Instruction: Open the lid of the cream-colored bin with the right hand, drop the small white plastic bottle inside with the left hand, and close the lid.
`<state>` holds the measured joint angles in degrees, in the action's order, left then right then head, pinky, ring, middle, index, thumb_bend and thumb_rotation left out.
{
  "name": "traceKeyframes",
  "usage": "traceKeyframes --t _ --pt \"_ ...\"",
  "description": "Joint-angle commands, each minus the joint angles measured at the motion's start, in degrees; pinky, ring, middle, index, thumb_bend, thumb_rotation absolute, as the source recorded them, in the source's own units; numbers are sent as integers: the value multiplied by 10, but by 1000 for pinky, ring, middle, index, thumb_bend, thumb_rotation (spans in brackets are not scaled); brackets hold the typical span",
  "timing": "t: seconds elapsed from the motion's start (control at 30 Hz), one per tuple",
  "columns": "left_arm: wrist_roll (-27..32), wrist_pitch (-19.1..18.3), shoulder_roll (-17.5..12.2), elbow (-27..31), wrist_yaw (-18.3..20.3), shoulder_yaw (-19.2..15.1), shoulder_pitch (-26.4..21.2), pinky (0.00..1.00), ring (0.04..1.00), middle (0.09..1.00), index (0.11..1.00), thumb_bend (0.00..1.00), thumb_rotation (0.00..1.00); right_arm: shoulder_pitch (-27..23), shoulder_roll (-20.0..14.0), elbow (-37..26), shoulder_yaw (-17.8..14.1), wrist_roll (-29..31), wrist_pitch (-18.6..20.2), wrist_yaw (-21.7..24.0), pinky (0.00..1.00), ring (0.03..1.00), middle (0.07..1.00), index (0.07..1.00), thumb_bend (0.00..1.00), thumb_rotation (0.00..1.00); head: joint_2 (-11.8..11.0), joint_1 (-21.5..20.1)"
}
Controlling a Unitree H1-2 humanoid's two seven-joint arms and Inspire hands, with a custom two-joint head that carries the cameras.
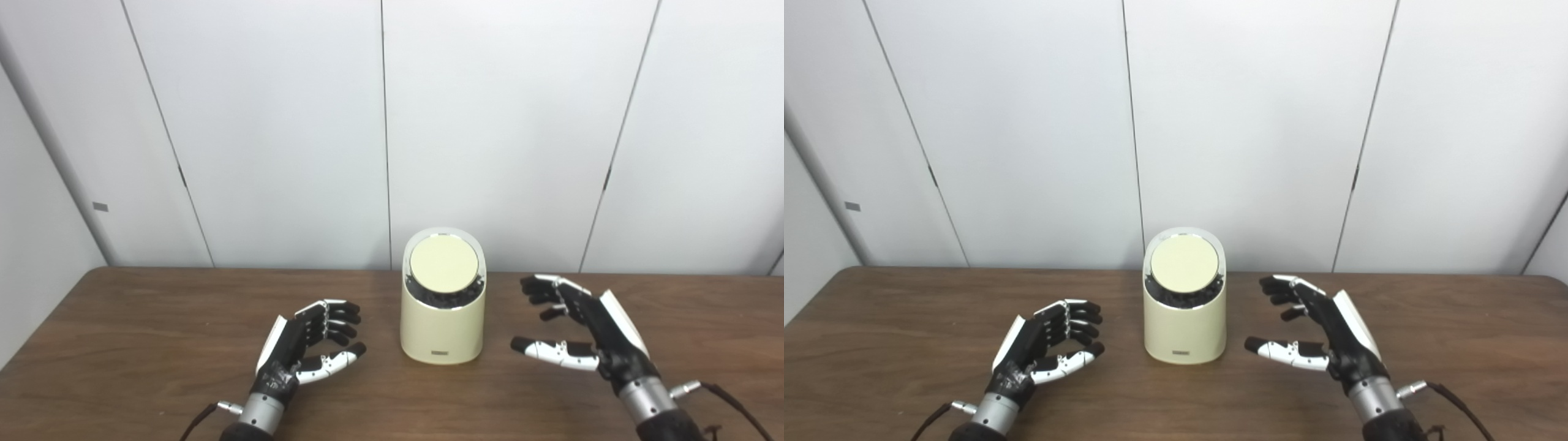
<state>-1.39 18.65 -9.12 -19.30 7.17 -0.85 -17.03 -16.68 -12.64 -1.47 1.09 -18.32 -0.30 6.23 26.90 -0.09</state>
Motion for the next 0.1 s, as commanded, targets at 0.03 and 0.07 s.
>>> traceKeyframes --t 0.03,0.07 --pt "9 13 -13 -17 4 -3 18 550 590 654 668 572 0 -10 9 2 -5 21 -27 -20 624 736 765 758 600 358 -2 -6" --pt "7 12 -13 -15 3 -3 19 547 589 654 669 575 0 -7 13 7 -8 30 -28 -21 619 729 766 759 603 369 -1 -6"
